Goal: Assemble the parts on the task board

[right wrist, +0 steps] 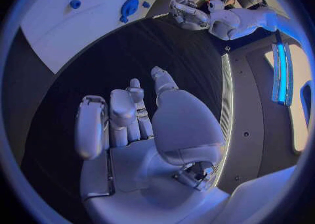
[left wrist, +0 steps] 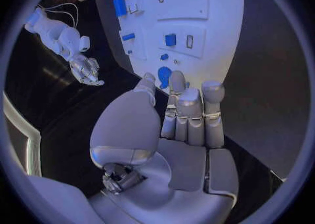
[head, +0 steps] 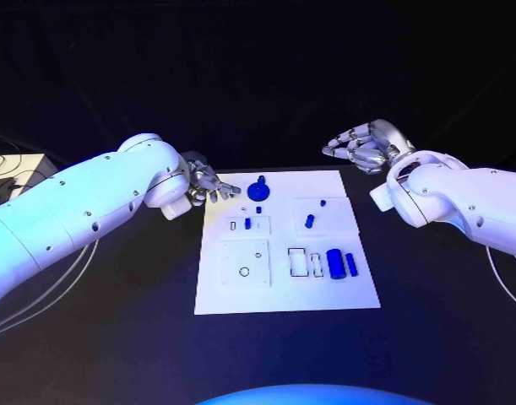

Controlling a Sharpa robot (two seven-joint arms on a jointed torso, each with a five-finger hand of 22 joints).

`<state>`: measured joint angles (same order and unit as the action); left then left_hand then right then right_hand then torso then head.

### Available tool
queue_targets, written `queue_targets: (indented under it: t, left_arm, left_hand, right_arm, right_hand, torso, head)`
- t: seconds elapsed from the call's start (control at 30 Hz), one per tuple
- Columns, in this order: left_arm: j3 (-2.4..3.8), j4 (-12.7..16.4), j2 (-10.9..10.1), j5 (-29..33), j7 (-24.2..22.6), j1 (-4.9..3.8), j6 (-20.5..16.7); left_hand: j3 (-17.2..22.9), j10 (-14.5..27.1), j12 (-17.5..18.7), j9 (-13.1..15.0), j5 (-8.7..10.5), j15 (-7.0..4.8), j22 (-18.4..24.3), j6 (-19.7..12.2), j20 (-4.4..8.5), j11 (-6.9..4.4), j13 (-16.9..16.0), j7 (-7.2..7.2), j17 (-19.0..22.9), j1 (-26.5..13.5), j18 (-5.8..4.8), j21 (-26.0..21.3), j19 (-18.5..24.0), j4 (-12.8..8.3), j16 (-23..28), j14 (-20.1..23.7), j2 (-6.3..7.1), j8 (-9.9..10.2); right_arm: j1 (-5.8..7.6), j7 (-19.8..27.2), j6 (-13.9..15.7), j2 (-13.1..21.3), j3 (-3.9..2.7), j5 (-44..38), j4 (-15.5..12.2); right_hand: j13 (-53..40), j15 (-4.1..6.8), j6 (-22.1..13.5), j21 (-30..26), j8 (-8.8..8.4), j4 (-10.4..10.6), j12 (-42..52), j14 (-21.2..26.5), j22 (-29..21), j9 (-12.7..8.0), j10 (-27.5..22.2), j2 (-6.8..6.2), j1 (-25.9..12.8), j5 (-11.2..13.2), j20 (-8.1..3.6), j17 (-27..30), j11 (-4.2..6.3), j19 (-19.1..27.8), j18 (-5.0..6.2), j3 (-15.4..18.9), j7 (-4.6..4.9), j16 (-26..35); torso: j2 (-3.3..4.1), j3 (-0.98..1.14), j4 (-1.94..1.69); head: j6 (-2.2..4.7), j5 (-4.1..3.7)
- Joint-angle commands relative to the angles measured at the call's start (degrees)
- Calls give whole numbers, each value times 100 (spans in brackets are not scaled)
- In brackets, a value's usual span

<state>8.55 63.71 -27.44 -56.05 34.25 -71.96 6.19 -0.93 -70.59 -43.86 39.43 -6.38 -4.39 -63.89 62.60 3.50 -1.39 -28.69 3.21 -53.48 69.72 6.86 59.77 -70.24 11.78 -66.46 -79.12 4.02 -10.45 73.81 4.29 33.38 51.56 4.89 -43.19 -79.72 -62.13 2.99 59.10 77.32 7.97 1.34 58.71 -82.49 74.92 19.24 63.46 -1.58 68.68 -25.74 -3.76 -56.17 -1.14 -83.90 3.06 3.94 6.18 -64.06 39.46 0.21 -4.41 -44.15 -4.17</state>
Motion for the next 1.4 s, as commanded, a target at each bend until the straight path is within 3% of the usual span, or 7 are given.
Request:
queue_targets:
  t: [0.03,0.17,0.37,0.63,0.73,0.97,1.4]
  left_arm:
    - [16,-95,0,110,-186,-11,-174]
    - [27,-217,19,29,-245,-20,-296]
    - [30,-506,151,-322,-358,-38,-462]
    - [12,-1074,455,-741,-455,-61,-323]
    - [1,-1323,587,-798,-513,-84,-160]
    - [-27,-1702,765,-806,-617,-186,310]
    - [-121,-1907,906,-585,-725,-337,753]
  left_hand:
    - [113,52,37,-130,-32,4,67,-72,7,9,92,15,92,49,65,-95,69,-29,56,65,7,-87]
    - [166,83,13,-304,-32,14,98,-140,0,17,205,26,178,18,73,-158,76,8,72,89,60,-223]
    - [195,158,72,-773,-24,58,166,-221,-42,77,343,97,298,-73,111,-274,118,415,129,135,299,-131]
    - [255,195,-89,-981,-45,50,111,-274,-51,64,315,79,304,-74,116,-249,85,432,83,119,354,-410]
    - [641,214,-136,-952,-53,47,88,-349,-47,61,307,76,295,-92,112,-241,80,414,60,125,460,-573]
    - [981,256,-331,-322,-63,1,-35,-1023,-7,3,225,-18,175,-248,67,-130,32,287,-57,98,591,-1732]
    - [932,186,-327,-215,-49,-9,-151,-1079,-2,-14,234,-45,3,-378,56,-27,-44,402,-162,26,692,-2201]
  right_arm:
    - [-3,72,-38,7,-2,5,1]
    - [-3,77,-36,10,-2,8,-2]
    - [-3,85,-33,10,-2,10,-1]
    - [-1,121,-3,6,-3,24,-2]
    - [4,164,29,3,-4,52,0]
    - [16,207,62,-16,-5,122,10]
    - [33,206,70,-58,-7,136,8]
  right_hand:
    - [5,34,47,-12,-22,-8,-34,-12,1165,6,-13,-4,-45,-27,-38,1,24,-510,9,7,7,29]
    - [5,34,47,-12,-22,-8,-34,-12,1165,6,-13,-4,-45,-27,-38,1,24,-510,9,7,7,29]
    - [23,35,48,-20,-22,-13,-56,-10,1163,6,-22,-2,-46,-32,-38,12,25,-510,11,10,7,41]
    - [124,35,41,-63,-25,-13,-170,-3,1152,4,-78,-3,-52,-34,-37,45,25,-505,19,13,9,82]
    - [240,34,29,-161,-26,-11,-289,14,1127,4,-142,-10,-54,-35,-35,112,24,-495,38,15,14,169]
    - [442,31,-8,-284,-41,-7,-471,18,1099,-6,-237,-11,-53,-41,-38,168,17,-489,54,13,27,260]
    - [505,36,0,-295,-38,-11,-466,4,1103,-15,-235,-8,-49,-70,-46,141,22,-495,49,15,24,282]
  torso:
    - [14,-7,4]
    - [18,-4,4]
    - [29,-6,12]
    - [98,-21,47]
    - [138,-33,57]
    - [198,-34,87]
    - [294,-44,129]
  head:
    - [28,4]
    - [63,14]
    - [98,9]
    - [175,30]
    - [212,31]
    - [271,66]
    - [333,112]
